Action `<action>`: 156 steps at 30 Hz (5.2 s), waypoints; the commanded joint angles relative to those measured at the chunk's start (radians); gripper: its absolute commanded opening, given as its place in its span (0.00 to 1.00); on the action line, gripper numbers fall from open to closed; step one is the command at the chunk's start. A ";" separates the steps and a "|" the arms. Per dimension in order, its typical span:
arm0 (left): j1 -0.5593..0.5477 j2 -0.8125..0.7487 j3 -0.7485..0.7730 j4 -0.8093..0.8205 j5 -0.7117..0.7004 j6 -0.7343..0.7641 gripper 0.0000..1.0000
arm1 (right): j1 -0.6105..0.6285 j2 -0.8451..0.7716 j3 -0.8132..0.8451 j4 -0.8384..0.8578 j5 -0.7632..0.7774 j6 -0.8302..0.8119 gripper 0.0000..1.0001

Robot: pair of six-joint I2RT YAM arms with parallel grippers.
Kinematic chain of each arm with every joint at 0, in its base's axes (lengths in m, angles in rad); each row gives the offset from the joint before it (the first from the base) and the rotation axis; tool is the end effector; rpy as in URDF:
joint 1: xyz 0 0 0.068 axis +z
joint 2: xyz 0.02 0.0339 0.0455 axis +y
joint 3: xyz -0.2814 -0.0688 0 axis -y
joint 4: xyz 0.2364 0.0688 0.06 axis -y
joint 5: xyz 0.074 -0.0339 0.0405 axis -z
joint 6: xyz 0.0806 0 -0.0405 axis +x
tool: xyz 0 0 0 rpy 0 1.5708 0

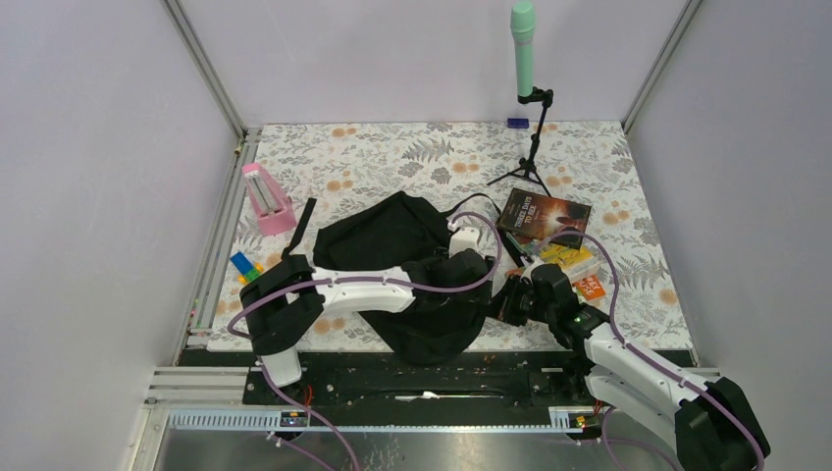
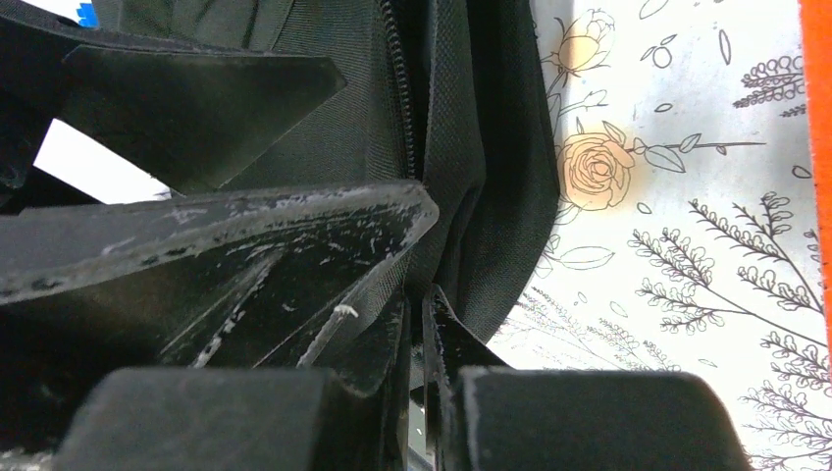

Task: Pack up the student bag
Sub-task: Unzip the student bag at the center of the board.

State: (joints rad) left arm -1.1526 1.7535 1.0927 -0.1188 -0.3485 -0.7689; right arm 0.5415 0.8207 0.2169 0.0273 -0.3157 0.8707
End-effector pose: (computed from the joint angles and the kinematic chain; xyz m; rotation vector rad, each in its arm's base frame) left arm 0.1880 -0.3554 0.1872 0.2792 2.3455 -0.5687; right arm 0.1440 0.1158 0.1524 0.1841 2.3422 1.1076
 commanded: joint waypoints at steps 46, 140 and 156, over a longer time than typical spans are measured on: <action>0.015 -0.046 -0.102 0.176 -0.017 -0.051 0.91 | 0.005 -0.051 0.004 -0.089 0.020 -0.027 0.00; 0.600 -0.226 0.289 -0.414 0.730 0.355 0.00 | 0.348 0.299 0.585 0.114 0.041 0.004 0.49; 0.604 -0.490 0.259 -0.456 0.566 0.517 0.94 | 0.254 0.296 0.678 -0.008 0.116 -0.131 0.00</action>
State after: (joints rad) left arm -0.5545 1.4708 1.3624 -0.6193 0.3035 -0.3477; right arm 0.8509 1.1496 0.7998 0.0536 -0.2443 0.8303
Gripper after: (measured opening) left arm 0.920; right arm 0.023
